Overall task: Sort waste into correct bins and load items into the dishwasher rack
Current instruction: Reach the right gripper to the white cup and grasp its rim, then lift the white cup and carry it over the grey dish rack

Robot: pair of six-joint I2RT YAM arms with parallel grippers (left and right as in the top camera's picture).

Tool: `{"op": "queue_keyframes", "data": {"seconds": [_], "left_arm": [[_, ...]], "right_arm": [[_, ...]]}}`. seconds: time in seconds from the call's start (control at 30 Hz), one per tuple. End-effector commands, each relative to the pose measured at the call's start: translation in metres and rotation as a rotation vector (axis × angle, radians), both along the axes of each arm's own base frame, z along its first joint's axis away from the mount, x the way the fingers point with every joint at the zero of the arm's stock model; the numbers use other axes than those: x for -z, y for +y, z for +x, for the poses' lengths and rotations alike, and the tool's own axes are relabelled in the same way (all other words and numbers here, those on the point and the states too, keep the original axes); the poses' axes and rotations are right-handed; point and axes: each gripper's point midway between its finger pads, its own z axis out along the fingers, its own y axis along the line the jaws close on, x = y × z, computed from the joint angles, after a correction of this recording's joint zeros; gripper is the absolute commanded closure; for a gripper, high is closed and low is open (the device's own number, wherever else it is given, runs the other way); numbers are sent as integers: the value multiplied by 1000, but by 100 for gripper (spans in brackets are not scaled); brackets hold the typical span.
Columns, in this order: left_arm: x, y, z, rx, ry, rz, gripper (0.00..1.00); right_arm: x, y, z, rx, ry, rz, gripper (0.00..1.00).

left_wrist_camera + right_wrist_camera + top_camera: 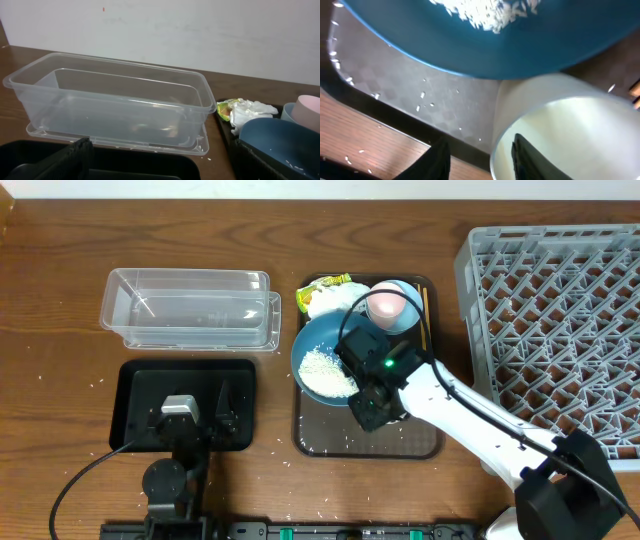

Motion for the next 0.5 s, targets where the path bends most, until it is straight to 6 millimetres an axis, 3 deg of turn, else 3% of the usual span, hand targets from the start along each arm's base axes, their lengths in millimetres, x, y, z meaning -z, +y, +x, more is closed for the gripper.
{"op": "queue_keyframes", "data": {"seconds": [0.0,0.47], "left_arm": [[15,-2,-1,14,45,10,11],[15,-2,-1,15,45,10,11]], "right_arm": [[-5,4,3,-7,-22,0,64],[-4,1,1,-6,-16,-14,83]]}}
